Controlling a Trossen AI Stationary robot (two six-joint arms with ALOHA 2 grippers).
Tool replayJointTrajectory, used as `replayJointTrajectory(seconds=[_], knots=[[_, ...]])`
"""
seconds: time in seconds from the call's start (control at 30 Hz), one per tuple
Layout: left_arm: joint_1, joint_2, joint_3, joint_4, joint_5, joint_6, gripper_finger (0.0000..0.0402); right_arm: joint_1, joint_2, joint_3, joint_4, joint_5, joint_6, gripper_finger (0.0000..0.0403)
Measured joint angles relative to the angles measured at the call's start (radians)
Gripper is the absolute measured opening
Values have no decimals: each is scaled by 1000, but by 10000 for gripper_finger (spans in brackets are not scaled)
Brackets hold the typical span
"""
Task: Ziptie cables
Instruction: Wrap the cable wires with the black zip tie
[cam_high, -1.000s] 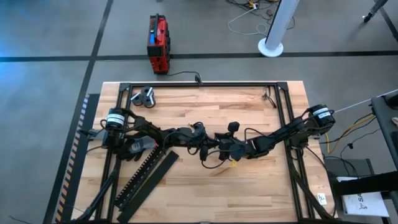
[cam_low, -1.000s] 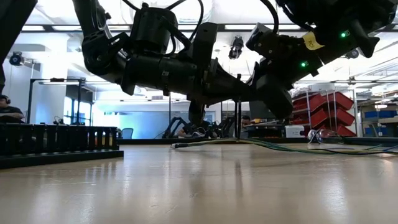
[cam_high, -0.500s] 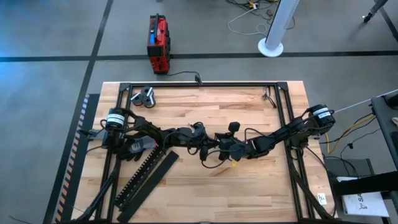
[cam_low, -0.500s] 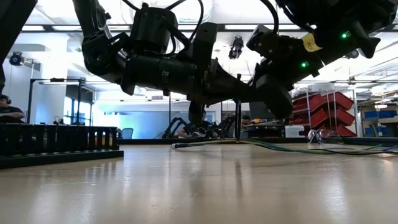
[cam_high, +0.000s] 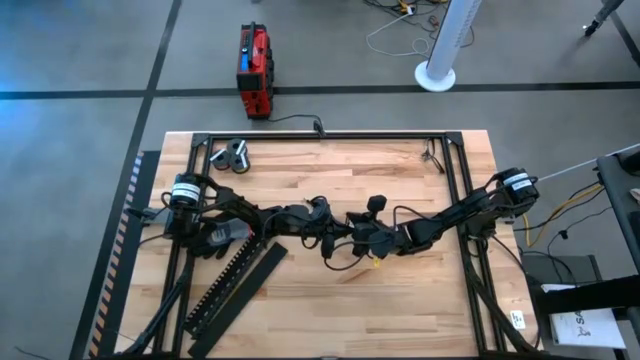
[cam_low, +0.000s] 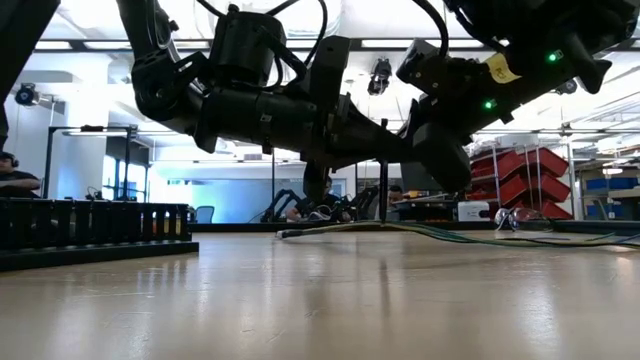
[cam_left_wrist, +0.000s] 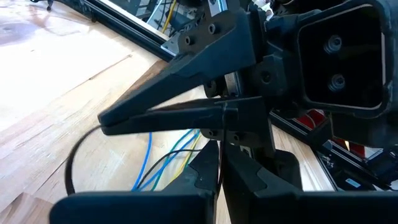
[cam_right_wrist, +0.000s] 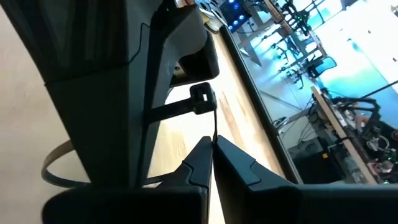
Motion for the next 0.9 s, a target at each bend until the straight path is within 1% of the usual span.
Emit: replayJointTrajectory(seconds=[0.47, 0.77, 0.9], knots=[[0, 0, 0, 0, -3, 0, 0, 21, -1, 2, 1, 25, -75, 0], [0, 0, 0, -7, -3, 0, 0, 35, -1, 6, 10, 32, -93, 0], [0, 0, 0, -16, -20, 0, 0, 39, -1, 6, 10, 35, -99, 0]])
